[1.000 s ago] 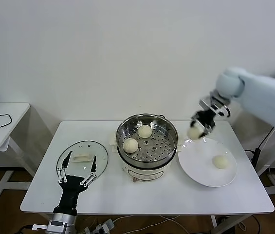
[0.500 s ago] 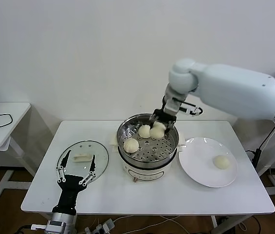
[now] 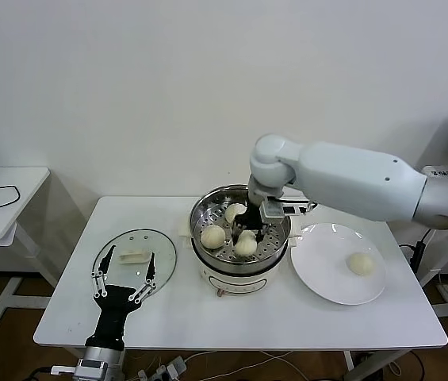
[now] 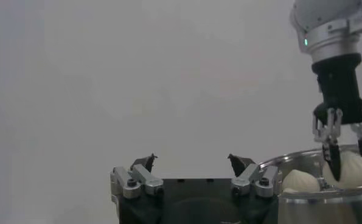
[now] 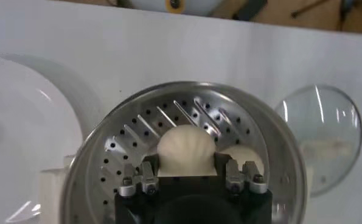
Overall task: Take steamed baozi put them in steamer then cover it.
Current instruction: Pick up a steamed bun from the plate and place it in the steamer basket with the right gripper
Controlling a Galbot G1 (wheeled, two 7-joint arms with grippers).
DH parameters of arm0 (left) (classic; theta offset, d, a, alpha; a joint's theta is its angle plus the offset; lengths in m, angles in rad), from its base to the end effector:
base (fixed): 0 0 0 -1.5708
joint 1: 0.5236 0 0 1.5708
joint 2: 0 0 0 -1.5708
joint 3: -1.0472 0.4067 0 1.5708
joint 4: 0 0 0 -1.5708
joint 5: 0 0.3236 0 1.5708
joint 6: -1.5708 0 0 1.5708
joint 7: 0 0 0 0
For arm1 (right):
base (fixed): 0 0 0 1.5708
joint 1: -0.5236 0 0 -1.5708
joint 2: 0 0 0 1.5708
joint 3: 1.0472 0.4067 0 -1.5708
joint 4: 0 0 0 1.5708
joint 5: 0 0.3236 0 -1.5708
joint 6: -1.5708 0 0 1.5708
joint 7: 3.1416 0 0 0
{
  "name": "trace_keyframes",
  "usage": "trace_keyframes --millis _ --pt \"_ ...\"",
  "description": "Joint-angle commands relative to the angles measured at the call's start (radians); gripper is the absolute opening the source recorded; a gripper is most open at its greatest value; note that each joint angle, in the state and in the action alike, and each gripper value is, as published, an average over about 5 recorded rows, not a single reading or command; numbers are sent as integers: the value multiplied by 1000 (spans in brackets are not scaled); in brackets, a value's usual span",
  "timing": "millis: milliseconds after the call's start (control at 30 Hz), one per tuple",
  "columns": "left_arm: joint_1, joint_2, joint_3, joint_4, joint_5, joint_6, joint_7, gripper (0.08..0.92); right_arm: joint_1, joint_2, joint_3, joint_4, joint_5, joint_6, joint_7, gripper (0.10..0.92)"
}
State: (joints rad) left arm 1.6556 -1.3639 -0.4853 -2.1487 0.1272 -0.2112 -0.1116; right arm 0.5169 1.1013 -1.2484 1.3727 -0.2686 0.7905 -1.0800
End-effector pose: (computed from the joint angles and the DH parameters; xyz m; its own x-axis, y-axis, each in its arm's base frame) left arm 0.0924 0.0371 -0.3412 -0.9782 0.0908 -0.1866 0.0418 0.9670 0.2515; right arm 0.5597 0.0644 -0.0672 -0.0408 -0.1419 0.9890 0.1686 -0.9766 -0.1332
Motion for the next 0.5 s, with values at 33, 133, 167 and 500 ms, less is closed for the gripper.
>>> trace_keyframes --millis 33,133,167,500 --pt "1 0 -1 2 -1 -4 -2 823 -65 24 15 -4 -107 77 27 628" --pt "3 0 -3 2 -2 -7 -3 823 -74 27 16 -8 -117 76 31 629" --pt "3 0 -4 3 -2 -7 -3 823 -76 28 17 -9 -121 77 32 631" --pt "3 -2 -2 5 -2 -7 -4 823 -51 -17 109 -21 -97 32 12 810"
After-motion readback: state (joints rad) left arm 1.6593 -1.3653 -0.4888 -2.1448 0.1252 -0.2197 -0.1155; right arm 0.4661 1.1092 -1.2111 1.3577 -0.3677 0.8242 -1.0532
